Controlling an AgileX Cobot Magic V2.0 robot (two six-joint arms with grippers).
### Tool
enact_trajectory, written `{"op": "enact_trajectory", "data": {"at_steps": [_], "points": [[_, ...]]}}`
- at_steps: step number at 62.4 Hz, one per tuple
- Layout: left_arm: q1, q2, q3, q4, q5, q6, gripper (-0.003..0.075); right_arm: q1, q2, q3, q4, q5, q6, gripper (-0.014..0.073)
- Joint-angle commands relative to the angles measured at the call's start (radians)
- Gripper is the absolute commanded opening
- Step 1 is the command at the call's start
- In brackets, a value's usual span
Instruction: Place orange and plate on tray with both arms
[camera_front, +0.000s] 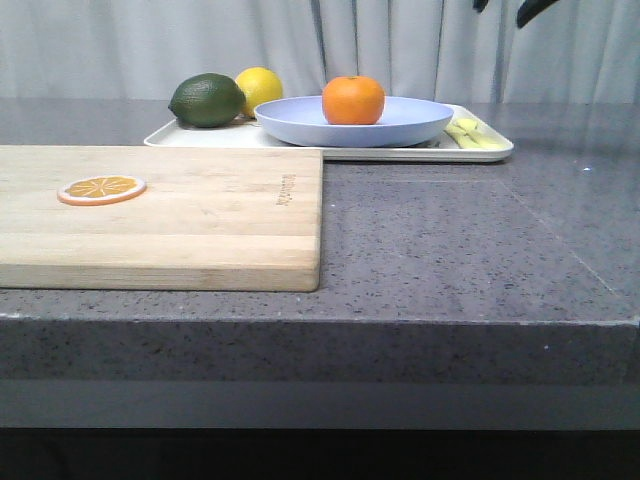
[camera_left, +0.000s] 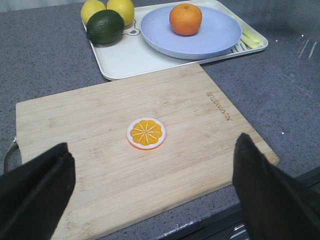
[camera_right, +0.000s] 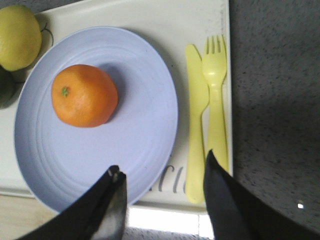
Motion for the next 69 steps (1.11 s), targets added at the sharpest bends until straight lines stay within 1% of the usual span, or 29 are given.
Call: {"op": "enact_trajectory", "data": {"at_steps": [1, 8, 14, 24, 33, 37, 44, 54, 62, 69], "points": [[0.004, 0.005, -0.027, -0.001, -0.078, -0.002, 0.0620, 0.035, -0.138, -0.019, -0.071, 0.015, -0.099, 0.0384], [0.004, 0.005, -0.027, -0.001, -0.078, -0.002, 0.0620, 0.096, -0.245, 0.050, -0.185, 0.038, -0.123, 0.0384], [0.004, 0.005, -0.027, -0.001, -0.078, -0.002, 0.0620, 0.138, -0.348, 0.158, -0.243, -0.009, -0.122, 0.0384], [0.004, 0.005, -0.027, -0.001, -0.078, -0.002, 0.0620, 0.146, -0.549, 0.429, -0.256, -0.146, -0.123, 0.0384], [0.004, 0.005, -0.027, -0.001, -0.078, -0.002, 0.0620, 0.142, -0.729, 0.679, -0.326, -0.251, -0.125, 0.0384], [0.004, 0.005, -0.027, -0.001, -0.078, -0.002, 0.0620, 0.119, -0.808, 0.803, -0.340, -0.295, -0.125, 0.0384], [0.004, 0.005, -0.027, -0.001, -0.078, -0.002, 0.0620, 0.050, -0.896, 0.961, -0.339, -0.325, -0.122, 0.0384], [0.004, 0.005, -0.027, -0.001, -0.078, -0.002, 0.0620, -0.054, -1.016, 1.140, -0.309, -0.341, -0.122, 0.0384], [0.004, 0.005, -0.027, -0.004, -0.078, -0.002, 0.0620, -0.055, -1.142, 1.249, -0.299, -0.383, -0.125, 0.0384], [0.004, 0.005, -0.027, -0.009, -0.078, -0.002, 0.0620, -0.043, -1.266, 1.312, -0.299, -0.403, -0.160, 0.0384]]}}
